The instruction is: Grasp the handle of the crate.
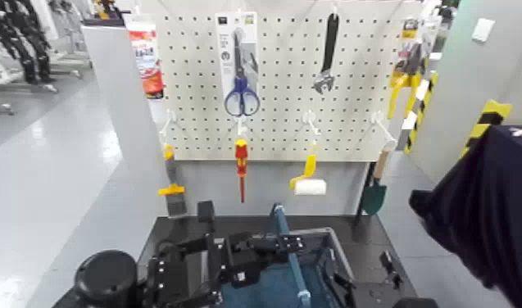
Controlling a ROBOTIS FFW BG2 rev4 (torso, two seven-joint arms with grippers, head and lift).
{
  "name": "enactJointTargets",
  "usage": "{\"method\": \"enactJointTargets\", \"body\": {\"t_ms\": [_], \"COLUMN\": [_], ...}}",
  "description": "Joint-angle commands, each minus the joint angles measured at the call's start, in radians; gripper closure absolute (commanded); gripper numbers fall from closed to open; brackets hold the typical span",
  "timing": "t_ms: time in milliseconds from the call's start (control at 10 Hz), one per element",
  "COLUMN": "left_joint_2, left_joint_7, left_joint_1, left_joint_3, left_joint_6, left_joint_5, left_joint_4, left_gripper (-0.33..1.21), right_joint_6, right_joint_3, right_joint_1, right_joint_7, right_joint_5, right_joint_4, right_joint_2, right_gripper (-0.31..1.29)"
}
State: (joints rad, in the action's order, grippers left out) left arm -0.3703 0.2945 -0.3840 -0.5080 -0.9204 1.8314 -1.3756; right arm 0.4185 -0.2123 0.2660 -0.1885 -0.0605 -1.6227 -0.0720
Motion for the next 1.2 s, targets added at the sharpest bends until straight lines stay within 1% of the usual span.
{"method": "enactJointTargets", "body": {"t_ms": [100,300,600,900,1200], "left_joint_2": [-0.006,-0.004,-0.041,-0.038,-0.035], "left_joint_7": [-0.020,-0.041,-0.086,-0.103,-0.110], "left_joint_1": [0.027,0.054,0.085,0.112,0.120], "left_joint_3": [0.011,0.012,0.016,0.049,0.060], "left_joint_6": [0.006,0.005,-0.003,-0.012,-0.012], "left_joint_5": [0.032,0.065,0.095,0.097,0.097], "left_joint_4": [-0.068,-0.112,-0.171,-0.191,-0.195], "left_gripper": [1.19,1.19,1.19,1.19,1.19], "right_joint_6": [-0.017,-0.021,-0.020,-0.020,-0.013], "right_joint_3": [-0.004,-0.004,-0.002,-0.001,0.005], "right_joint_1": [-0.001,-0.001,-0.001,-0.001,0.001], "right_joint_7": [0.000,0.001,0.001,0.001,0.003], "right_joint_5": [0.002,0.004,0.008,0.016,0.031], "right_joint_4": [-0.005,-0.003,-0.005,-0.005,-0.005], "right_joint_2": [-0.002,-0.002,-0.002,0.000,0.003], "right_gripper": [0.14,0.14,0.14,0.14,0.14]}}
